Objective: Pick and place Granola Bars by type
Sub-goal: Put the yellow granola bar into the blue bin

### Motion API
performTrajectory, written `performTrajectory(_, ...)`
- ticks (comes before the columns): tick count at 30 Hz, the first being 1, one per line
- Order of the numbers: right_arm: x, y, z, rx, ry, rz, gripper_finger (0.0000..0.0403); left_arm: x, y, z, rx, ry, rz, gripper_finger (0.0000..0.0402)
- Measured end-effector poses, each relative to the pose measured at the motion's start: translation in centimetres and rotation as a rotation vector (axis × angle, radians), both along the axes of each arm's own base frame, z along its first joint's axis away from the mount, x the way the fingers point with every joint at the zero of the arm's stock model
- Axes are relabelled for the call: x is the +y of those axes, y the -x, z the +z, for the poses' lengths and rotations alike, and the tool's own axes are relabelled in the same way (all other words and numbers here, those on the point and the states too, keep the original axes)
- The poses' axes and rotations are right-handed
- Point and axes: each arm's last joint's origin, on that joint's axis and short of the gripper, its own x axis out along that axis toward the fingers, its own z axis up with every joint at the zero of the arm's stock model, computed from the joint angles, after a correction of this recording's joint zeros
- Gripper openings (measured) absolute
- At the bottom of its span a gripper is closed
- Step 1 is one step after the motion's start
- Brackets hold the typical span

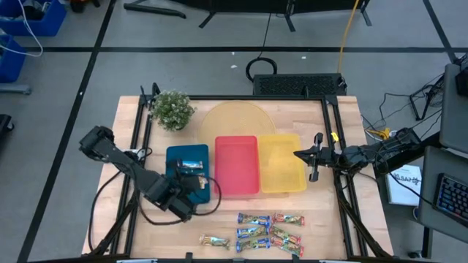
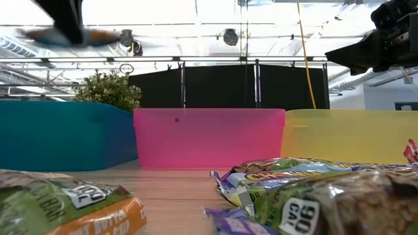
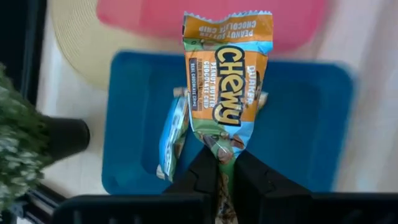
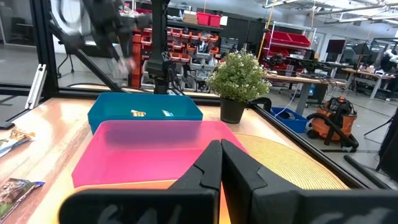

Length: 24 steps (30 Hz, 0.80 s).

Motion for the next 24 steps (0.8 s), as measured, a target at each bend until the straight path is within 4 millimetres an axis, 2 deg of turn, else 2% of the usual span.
performTrajectory(5, 0.0, 0.0, 0.0, 0.000, 0.000, 0.000, 0.0000, 1.1, 0.3, -5.0, 0.081, 0.060, 0.037, 0.0036)
performTrajectory(8, 0.0, 0.0, 0.0, -0.001, 0.000, 0.000, 0.0000, 1.9, 0.9, -6.9, 0.139, 0.068, 0.063, 0.0036)
performTrajectory(14, 0.0, 0.0, 0.0, -0.001, -0.001, 0.000, 0.0000, 2.7, 1.3, -9.8, 0.136, 0.103, 0.068, 0.0021)
performTrajectory(18, 0.0, 0.0, 0.0, -0.009, -0.046, 0.001, 0.0000, 3.0, 1.5, -11.3, 0.126, 0.145, 0.039, 0.0035)
performTrajectory(24, 0.0, 0.0, 0.0, -0.018, -0.088, 0.002, 0.0000, 3.0, 1.6, -11.4, 0.139, 0.142, 0.029, 0.0070)
